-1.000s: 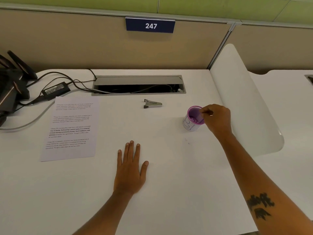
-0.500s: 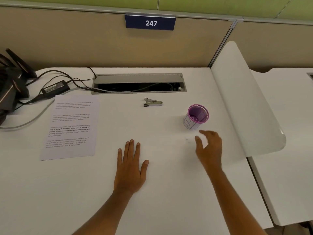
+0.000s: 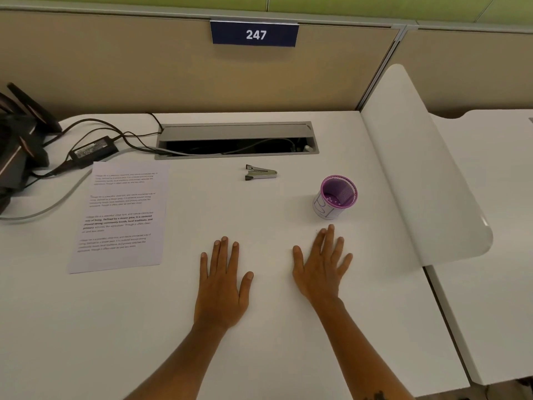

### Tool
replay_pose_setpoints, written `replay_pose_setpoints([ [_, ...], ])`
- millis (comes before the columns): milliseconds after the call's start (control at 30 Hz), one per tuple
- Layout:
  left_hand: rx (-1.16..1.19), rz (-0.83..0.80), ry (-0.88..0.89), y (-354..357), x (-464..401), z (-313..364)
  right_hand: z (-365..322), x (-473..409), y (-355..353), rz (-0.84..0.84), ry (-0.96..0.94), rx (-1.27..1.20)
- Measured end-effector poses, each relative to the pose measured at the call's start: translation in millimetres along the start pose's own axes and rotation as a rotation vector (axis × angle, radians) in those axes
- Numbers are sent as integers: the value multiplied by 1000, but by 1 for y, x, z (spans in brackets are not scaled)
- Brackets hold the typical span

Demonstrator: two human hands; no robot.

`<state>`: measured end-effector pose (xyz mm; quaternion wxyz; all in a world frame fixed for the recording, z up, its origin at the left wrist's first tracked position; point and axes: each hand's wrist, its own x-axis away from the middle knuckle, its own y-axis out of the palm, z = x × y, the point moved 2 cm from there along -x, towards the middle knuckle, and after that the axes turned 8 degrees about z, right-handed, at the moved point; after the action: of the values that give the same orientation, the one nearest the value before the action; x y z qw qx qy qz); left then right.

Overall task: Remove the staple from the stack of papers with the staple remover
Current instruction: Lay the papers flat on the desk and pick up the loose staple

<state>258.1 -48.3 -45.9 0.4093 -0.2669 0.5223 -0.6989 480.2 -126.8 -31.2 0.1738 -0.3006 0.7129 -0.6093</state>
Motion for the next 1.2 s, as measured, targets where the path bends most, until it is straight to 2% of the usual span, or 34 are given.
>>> replay_pose_setpoints([
  [167, 20, 4, 1, 0, -1, 0, 17, -15, -11, 97, 38, -62],
  [267, 9, 0, 3, 0, 0, 0, 40, -25, -12, 84, 44, -2],
  [500, 16, 0, 2, 0, -1, 0, 43, -23, -11, 30, -201, 103],
  [700, -15, -14, 1, 1, 0, -1, 41, -23, -13, 28, -148, 34],
  [800, -15, -15, 0, 0, 0, -1, 36, -21, -11, 54, -184, 36],
  [933, 10, -6, 0, 0, 0, 0, 36, -31, -21, 187, -126, -160],
  [1000, 29, -3, -2, -1, 0, 0, 37, -38, -24, 221, -156, -268],
  [1200, 35, 2, -3, -1, 0, 1, 41, -65, -29, 151, -256, -384],
])
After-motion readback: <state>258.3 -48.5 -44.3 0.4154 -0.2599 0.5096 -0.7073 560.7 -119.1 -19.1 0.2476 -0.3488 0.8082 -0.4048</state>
